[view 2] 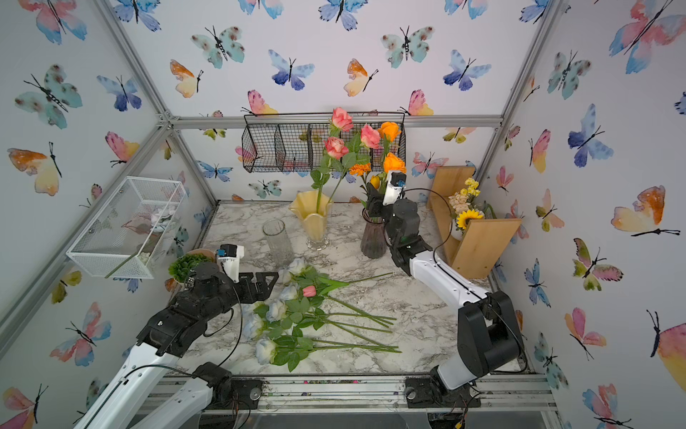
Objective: Arrange the flowers in different vases according to their colors
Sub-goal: Insert the flower into the vase, then pick up the flower at the center of the board.
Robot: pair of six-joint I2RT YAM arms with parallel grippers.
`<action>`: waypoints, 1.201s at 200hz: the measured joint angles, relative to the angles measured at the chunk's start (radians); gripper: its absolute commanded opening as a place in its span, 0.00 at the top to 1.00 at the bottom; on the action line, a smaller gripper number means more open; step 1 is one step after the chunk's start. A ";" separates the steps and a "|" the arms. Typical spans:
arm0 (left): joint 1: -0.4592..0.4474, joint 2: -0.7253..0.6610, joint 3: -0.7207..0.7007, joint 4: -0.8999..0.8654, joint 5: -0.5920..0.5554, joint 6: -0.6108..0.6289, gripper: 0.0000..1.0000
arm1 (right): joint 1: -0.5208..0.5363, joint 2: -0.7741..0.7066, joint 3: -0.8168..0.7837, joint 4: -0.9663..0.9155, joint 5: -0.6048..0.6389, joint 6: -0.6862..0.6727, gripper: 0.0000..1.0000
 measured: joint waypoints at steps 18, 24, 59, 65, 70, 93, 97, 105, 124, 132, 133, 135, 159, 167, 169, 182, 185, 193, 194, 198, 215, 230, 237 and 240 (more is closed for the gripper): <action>0.000 0.000 0.000 0.000 0.000 0.000 0.01 | 0.000 -0.026 0.032 -0.090 0.000 0.013 0.34; 0.000 0.000 0.000 0.000 0.000 0.000 0.01 | 0.000 -0.037 0.046 -0.123 0.000 0.020 0.34; 0.001 -0.003 0.000 0.000 0.000 0.000 0.01 | 0.000 -0.118 0.131 -0.333 -0.045 0.076 0.35; 0.004 -0.003 0.000 0.000 0.000 0.000 0.01 | 0.000 -0.134 0.141 -0.372 -0.064 0.086 0.36; 0.006 -0.004 0.000 0.000 0.000 0.000 0.01 | 0.000 -0.144 0.149 -0.401 -0.083 0.095 0.36; 0.006 -0.003 0.000 0.000 0.001 0.001 0.01 | 0.003 -0.179 0.190 -0.561 -0.171 0.134 0.38; 0.006 -0.003 0.000 0.000 0.000 0.001 0.01 | 0.004 -0.184 0.192 -0.587 -0.187 0.139 0.38; 0.006 -0.003 0.000 0.000 0.001 0.001 0.01 | 0.009 -0.195 0.192 -0.636 -0.212 0.151 0.39; 0.006 0.005 0.010 -0.011 0.001 0.005 0.01 | 0.026 -0.222 0.178 -0.742 -0.263 0.175 0.40; 0.006 0.011 0.021 -0.018 0.001 0.008 0.01 | 0.035 -0.237 0.166 -0.781 -0.277 0.183 0.41; 0.006 0.013 0.024 -0.019 0.002 0.008 0.01 | 0.037 -0.240 0.164 -0.788 -0.278 0.184 0.41; 0.006 0.014 0.027 -0.020 0.002 0.009 0.01 | 0.039 -0.243 0.161 -0.798 -0.282 0.185 0.41; 0.006 0.039 0.076 -0.027 0.025 0.015 0.01 | 0.065 -0.273 0.133 -0.909 -0.318 0.219 0.43; 0.006 0.045 0.086 -0.027 0.032 0.014 0.01 | 0.080 -0.277 0.120 -0.937 -0.326 0.225 0.43; 0.006 0.047 0.088 -0.027 0.035 0.013 0.00 | 0.083 -0.278 0.116 -0.943 -0.327 0.228 0.43; 0.006 0.052 0.093 -0.027 0.055 0.005 0.00 | 0.111 -0.283 0.075 -0.969 -0.331 0.229 0.43; 0.006 0.053 0.092 -0.029 0.059 0.002 0.00 | 0.121 -0.283 0.063 -0.975 -0.331 0.229 0.43; 0.005 0.052 0.091 -0.032 0.068 -0.009 0.00 | 0.146 -0.284 0.031 -0.988 -0.333 0.225 0.44; 0.005 0.052 0.091 -0.032 0.068 -0.011 0.00 | 0.148 -0.284 0.029 -0.988 -0.333 0.224 0.44; 0.005 0.051 0.091 -0.034 0.071 -0.014 0.01 | 0.164 -0.281 0.012 -0.996 -0.335 0.217 0.45; 0.004 0.043 0.090 -0.042 0.072 -0.027 0.01 | 0.206 -0.256 -0.029 -1.021 -0.347 0.172 0.46; 0.003 0.034 0.092 -0.056 0.070 -0.029 0.01 | 0.233 -0.195 -0.037 -1.031 -0.360 0.089 0.46; 0.002 0.033 0.098 -0.070 0.068 -0.027 0.01 | 0.240 -0.160 -0.036 -1.032 -0.362 0.045 0.45; 0.002 0.034 0.101 -0.075 0.068 -0.025 0.01 | 0.244 -0.143 -0.034 -1.036 -0.361 0.025 0.45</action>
